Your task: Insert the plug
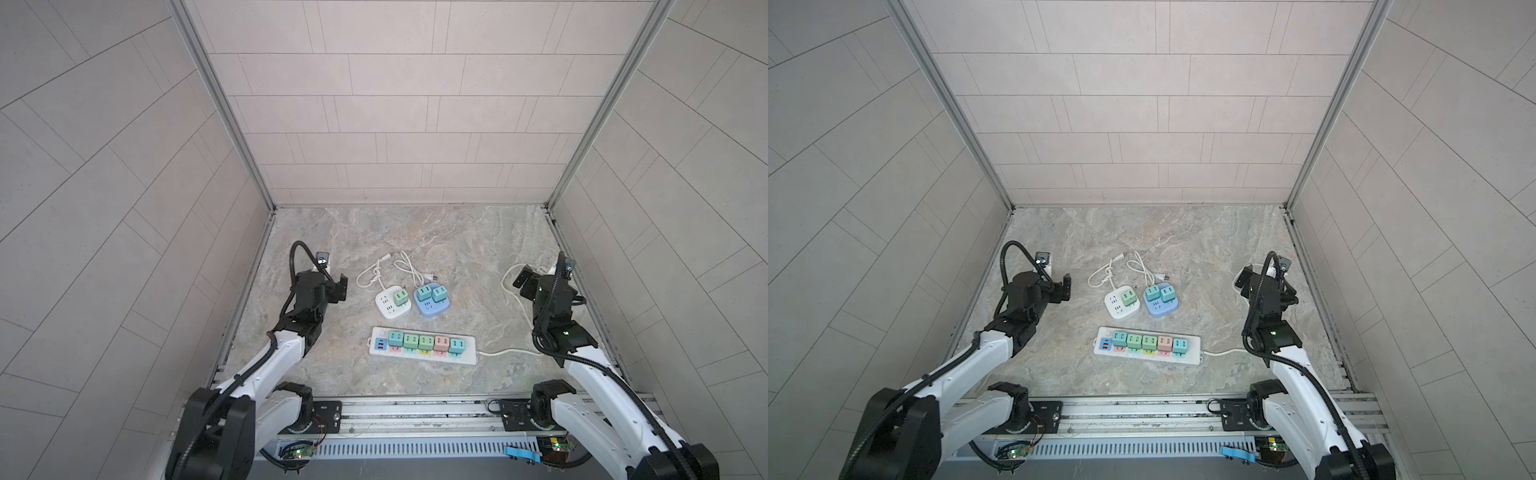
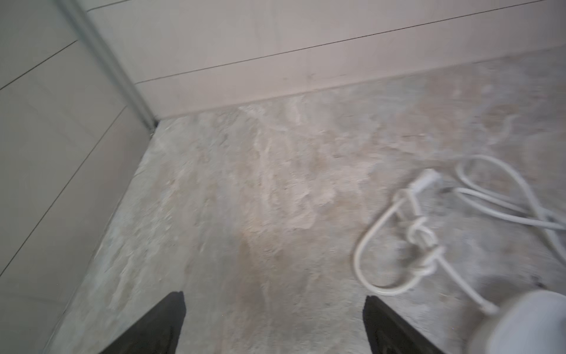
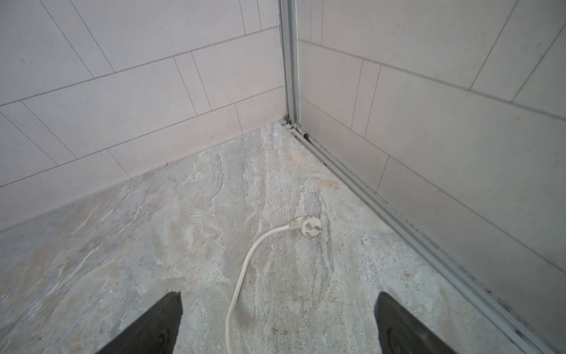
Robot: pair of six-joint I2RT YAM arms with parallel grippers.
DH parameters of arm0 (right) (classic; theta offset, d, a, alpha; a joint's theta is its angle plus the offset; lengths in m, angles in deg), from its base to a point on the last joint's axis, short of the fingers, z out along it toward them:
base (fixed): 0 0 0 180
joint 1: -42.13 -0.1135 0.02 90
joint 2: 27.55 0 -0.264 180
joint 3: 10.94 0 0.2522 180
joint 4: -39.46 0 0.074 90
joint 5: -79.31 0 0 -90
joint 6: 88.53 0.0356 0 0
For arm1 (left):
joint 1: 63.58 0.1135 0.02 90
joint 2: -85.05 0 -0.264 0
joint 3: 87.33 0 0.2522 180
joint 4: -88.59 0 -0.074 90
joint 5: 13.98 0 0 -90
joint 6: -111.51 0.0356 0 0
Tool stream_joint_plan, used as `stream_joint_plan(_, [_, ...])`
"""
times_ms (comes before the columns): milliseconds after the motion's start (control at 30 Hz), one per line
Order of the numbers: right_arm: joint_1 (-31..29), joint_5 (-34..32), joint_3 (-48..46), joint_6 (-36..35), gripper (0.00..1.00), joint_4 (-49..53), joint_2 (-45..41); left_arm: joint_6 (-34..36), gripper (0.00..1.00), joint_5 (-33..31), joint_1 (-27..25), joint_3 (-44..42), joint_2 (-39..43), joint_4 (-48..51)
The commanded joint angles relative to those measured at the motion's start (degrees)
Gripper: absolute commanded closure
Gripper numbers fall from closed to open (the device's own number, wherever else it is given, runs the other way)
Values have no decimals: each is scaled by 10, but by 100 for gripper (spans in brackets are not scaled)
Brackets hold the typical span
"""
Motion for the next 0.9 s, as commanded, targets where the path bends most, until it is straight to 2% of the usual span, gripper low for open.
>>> stream_joint_plan(0, [1,-18,7,-51,0,59,-27,-74,0,-55,55,-41,-27,-189])
stream_joint_plan(67, [1,5,5,-73,0,67,-47,-75,0,-69,60,-94,-56,-298])
stream_joint_plan(133, [2,2,-6,-89,0,56,-63,-75,0,-73,60,-110,-78,-350])
stream_joint_plan(233, [8,5,-51,-126,0,-10,-66,-78,0,-76,63,-79,-127,-307])
stream_joint_plan(300, [11,14,-88,-147,0,-64,-45,-86,0,-56,64,-61,-148,-297])
stream_joint_plan(333, [11,16,-107,-152,0,-85,-26,-72,0,-25,64,-64,-159,-312])
stream_joint_plan(400, [11,21,-144,-158,0,-148,15,-67,0,-12,64,-66,-197,-348])
stream_joint_plan(433, [12,25,-163,-172,0,-219,45,-67,0,-8,65,-68,-227,-387])
stream_joint_plan(500, [12,46,-129,-167,0,-178,72,-46,0,24,66,-84,-295,-504])
stream_joint_plan(533, [12,55,-125,-190,0,-190,89,-43,0,33,66,-91,-306,-533])
stream_joint_plan(633, [14,49,-115,-200,0,-209,120,-54,0,20,66,-75,-256,-425])
stream_joint_plan(700, [15,49,-104,-208,0,-221,148,-50,0,34,67,-60,-264,-414])
stream_joint_plan(767, [15,50,-82,-213,0,-216,182,-35,0,55,67,-53,-293,-448])
stream_joint_plan(867, [16,67,-43,-219,0,-190,229,-39,0,53,67,-26,-271,-365])
